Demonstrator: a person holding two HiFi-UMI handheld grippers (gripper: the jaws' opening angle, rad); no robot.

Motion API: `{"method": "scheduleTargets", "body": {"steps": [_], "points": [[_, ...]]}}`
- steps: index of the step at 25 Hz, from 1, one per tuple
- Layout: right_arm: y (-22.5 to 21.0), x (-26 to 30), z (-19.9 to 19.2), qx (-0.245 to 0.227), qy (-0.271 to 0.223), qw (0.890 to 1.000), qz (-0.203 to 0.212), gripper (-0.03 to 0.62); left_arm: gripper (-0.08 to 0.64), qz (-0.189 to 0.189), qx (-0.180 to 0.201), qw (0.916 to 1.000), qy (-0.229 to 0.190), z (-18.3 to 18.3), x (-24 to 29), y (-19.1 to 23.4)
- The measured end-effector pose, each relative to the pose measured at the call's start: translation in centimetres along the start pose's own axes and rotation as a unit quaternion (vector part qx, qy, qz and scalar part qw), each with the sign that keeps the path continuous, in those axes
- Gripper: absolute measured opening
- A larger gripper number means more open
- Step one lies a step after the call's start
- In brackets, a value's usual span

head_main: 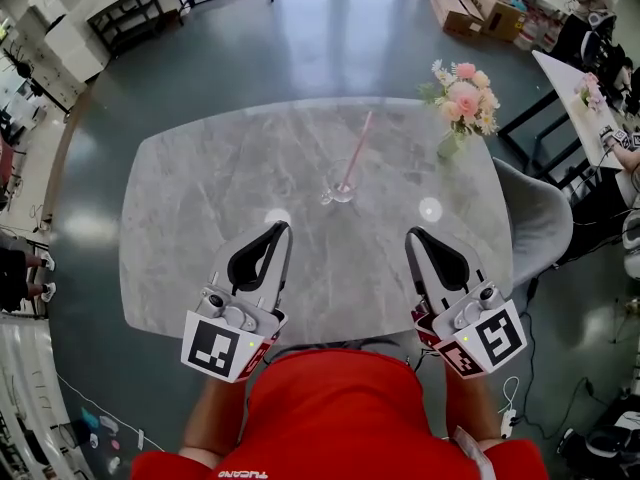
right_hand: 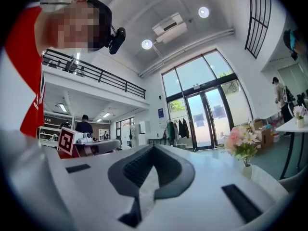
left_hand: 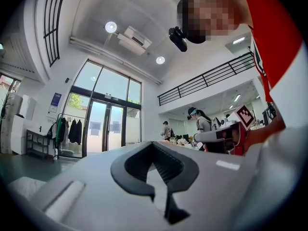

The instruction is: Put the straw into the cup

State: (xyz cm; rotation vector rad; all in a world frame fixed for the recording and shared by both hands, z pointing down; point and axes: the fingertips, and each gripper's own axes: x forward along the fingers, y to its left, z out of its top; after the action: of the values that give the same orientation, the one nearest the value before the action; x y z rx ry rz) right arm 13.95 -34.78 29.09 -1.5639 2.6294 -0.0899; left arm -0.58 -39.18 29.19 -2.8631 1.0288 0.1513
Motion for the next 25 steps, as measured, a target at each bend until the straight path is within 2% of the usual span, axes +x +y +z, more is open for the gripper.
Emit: {"method": "scheduleTargets", "body": {"steps": [25], "points": [[0.87, 0.38, 0.09, -0.003, 0.001, 1.000, 0.012, 0.000, 0.005, 0.000, -0.003, 1.0000, 0.001, -0.17, -0.07, -0.24]]}}
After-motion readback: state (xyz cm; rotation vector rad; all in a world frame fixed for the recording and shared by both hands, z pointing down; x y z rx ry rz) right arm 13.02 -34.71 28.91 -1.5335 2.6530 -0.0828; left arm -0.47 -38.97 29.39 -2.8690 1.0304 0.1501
